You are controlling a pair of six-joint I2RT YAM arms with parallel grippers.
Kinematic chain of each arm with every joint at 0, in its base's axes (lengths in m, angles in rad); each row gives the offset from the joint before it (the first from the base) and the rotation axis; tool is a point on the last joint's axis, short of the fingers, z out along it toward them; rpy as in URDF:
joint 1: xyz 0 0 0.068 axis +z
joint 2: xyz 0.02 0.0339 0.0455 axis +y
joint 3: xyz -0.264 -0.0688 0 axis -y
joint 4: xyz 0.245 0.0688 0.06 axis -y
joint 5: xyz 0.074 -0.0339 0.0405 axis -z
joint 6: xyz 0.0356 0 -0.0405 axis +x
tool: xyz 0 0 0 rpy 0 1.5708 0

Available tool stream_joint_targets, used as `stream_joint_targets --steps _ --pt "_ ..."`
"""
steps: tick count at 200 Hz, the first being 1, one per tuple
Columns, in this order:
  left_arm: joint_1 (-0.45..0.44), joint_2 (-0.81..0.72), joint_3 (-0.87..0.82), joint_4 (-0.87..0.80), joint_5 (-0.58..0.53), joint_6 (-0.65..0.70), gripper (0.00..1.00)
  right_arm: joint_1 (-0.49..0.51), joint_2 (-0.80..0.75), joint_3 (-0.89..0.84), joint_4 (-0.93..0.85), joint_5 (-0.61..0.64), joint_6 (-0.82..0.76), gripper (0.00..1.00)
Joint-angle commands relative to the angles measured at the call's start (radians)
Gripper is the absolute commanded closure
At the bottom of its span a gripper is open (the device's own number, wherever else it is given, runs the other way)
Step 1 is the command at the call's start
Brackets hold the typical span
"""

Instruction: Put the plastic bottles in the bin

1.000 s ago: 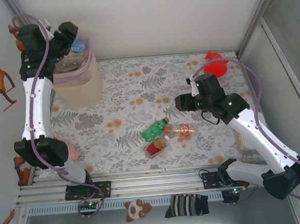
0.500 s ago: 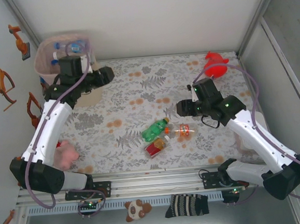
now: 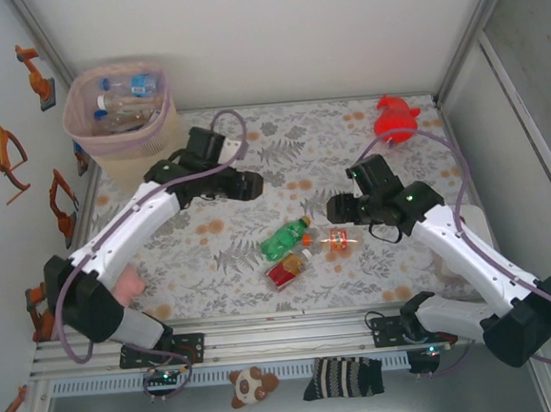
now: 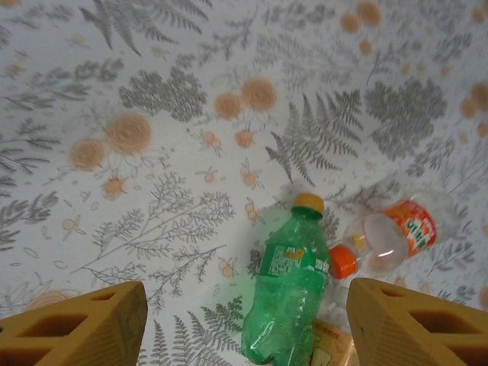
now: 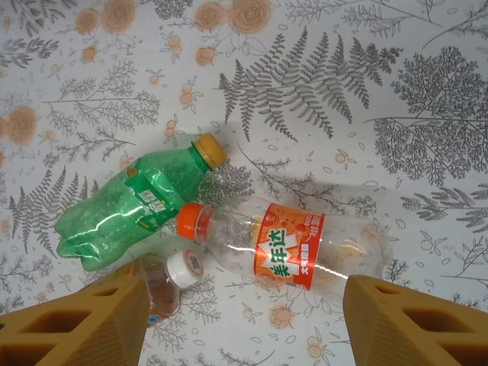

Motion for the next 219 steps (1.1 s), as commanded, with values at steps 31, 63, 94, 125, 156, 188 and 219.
stream_joint_targets --steps 31,63,94,125,156,188,219 --pt "-0.128 0.206 0.161 -0.153 -0.074 0.105 0.30 -0.073 -0.052 -0.050 -0.008 -0.017 0.066 0.33" --pt "-0.208 0.304 0.213 -0.230 -0.112 0.177 0.28 -0.121 -0.091 -0.064 -0.016 -0.031 0.062 0.34" --pt "-0.260 0.366 0.224 -0.264 -0.157 0.218 0.25 -0.131 -0.097 -0.059 -0.029 -0.036 0.051 0.34" --pt "-0.286 0.415 0.217 -0.266 -0.169 0.233 0.22 -0.133 -0.094 -0.056 -0.029 -0.039 0.048 0.34" --pt "-0.295 0.456 0.207 -0.257 -0.152 0.232 0.20 -0.134 -0.095 -0.055 -0.029 -0.039 0.047 0.34" --pt "-0.300 0.488 0.196 -0.234 -0.136 0.233 0.17 -0.134 -0.092 -0.053 -0.029 -0.039 0.043 0.34" --pt "-0.300 0.526 0.189 -0.219 -0.157 0.233 0.16 -0.134 -0.088 -0.053 -0.029 -0.041 0.042 0.34"
